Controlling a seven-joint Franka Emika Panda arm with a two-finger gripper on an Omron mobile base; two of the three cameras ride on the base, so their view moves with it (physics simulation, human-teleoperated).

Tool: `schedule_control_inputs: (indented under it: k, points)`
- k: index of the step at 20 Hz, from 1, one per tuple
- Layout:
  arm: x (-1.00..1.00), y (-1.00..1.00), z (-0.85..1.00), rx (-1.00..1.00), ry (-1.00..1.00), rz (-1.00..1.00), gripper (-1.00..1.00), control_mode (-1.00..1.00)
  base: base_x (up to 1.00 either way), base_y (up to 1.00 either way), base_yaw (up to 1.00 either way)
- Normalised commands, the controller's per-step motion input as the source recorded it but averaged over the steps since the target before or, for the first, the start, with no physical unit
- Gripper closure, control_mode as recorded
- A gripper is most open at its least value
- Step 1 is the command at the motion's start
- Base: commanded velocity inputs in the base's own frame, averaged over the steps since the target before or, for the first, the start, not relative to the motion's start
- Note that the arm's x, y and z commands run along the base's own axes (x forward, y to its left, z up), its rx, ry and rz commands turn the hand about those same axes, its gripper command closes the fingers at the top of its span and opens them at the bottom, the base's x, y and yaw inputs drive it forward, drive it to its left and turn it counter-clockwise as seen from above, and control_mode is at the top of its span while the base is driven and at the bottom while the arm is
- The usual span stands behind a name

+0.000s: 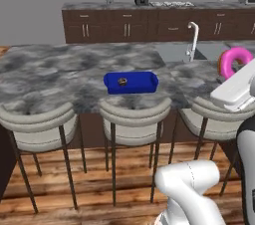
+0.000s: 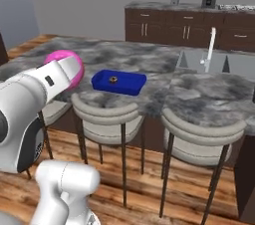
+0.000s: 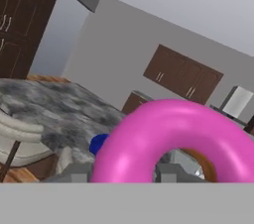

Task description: Take the donut and cupcake from the fridge and place them on the empty tray on the dining counter.

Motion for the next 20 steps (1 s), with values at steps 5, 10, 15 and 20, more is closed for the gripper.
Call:
schedule_control_inputs:
  k: [5, 10, 15, 20]
  points:
    - [0.0, 0.0, 0.0, 0.0, 0.0, 0.0, 1.0, 1.0, 0.78, 0.0, -0.14]
    - [0.0, 0.0, 0.0, 0.0, 0.0, 0.0, 1.0, 1.0, 0.82, 0.0, -0.18]
    - [0.0, 0.0, 0.0, 0.0, 0.0, 0.0, 1.0, 1.0, 0.91, 0.08, -0.12]
    - [0.0, 0.0, 0.0, 0.0, 0.0, 0.0, 1.0, 1.0, 0.92, 0.01, -0.02]
